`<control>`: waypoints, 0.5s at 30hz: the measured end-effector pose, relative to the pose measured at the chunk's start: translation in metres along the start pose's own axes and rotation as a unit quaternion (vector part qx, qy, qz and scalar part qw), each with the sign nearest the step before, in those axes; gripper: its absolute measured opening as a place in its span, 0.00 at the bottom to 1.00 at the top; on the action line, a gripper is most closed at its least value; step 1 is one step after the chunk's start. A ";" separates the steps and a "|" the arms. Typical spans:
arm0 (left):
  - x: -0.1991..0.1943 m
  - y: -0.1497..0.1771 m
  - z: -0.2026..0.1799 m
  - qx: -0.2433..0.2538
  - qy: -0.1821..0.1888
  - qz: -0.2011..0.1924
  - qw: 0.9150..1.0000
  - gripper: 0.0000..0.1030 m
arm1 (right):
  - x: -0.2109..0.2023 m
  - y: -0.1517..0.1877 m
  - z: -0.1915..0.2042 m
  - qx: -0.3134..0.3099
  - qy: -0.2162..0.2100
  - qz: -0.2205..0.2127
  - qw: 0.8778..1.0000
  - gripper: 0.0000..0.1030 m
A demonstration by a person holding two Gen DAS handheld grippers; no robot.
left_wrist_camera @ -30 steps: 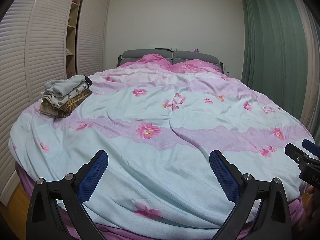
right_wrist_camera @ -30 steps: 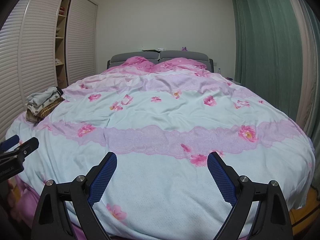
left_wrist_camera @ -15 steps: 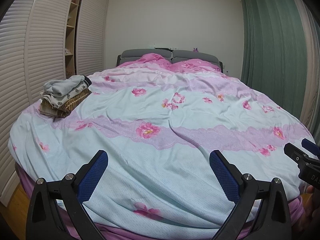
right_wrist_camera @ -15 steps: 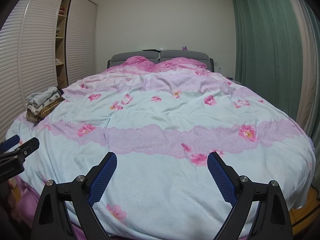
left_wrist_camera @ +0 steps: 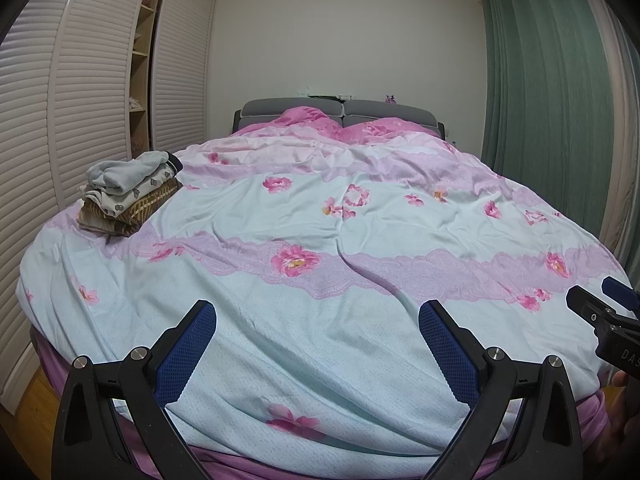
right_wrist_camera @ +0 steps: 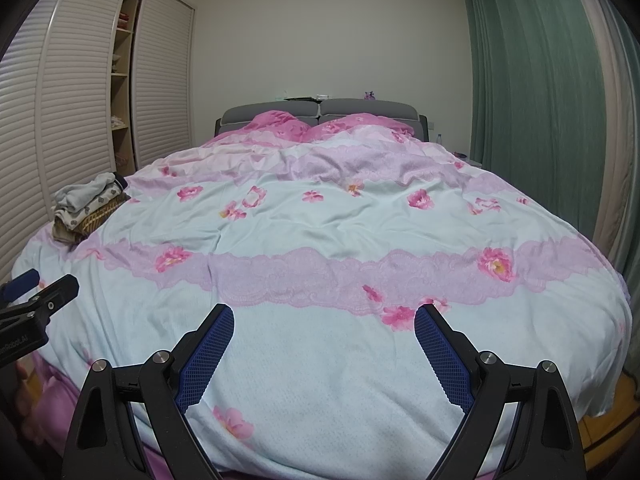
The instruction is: Fold small clothes
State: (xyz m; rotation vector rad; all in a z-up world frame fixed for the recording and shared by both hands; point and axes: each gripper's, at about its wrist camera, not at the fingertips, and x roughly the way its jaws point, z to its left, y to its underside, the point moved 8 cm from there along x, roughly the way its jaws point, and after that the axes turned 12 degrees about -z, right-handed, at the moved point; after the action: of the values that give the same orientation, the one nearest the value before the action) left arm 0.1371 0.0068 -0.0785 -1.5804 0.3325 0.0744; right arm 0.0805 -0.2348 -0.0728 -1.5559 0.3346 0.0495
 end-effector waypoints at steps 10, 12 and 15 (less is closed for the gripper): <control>-0.001 0.000 0.000 0.001 0.000 0.000 1.000 1.00 | 0.000 0.000 0.000 0.001 0.000 0.000 1.000 0.90; 0.000 0.000 0.000 0.001 0.000 0.000 1.000 1.00 | 0.000 0.000 -0.001 0.000 0.000 0.000 1.000 0.90; -0.001 0.001 -0.001 0.004 -0.002 0.001 1.000 1.00 | 0.000 0.000 -0.001 0.000 -0.001 0.000 1.000 0.90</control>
State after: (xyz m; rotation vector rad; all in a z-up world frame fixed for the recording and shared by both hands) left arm 0.1355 0.0059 -0.0795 -1.5721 0.3308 0.0779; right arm 0.0808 -0.2355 -0.0726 -1.5553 0.3342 0.0511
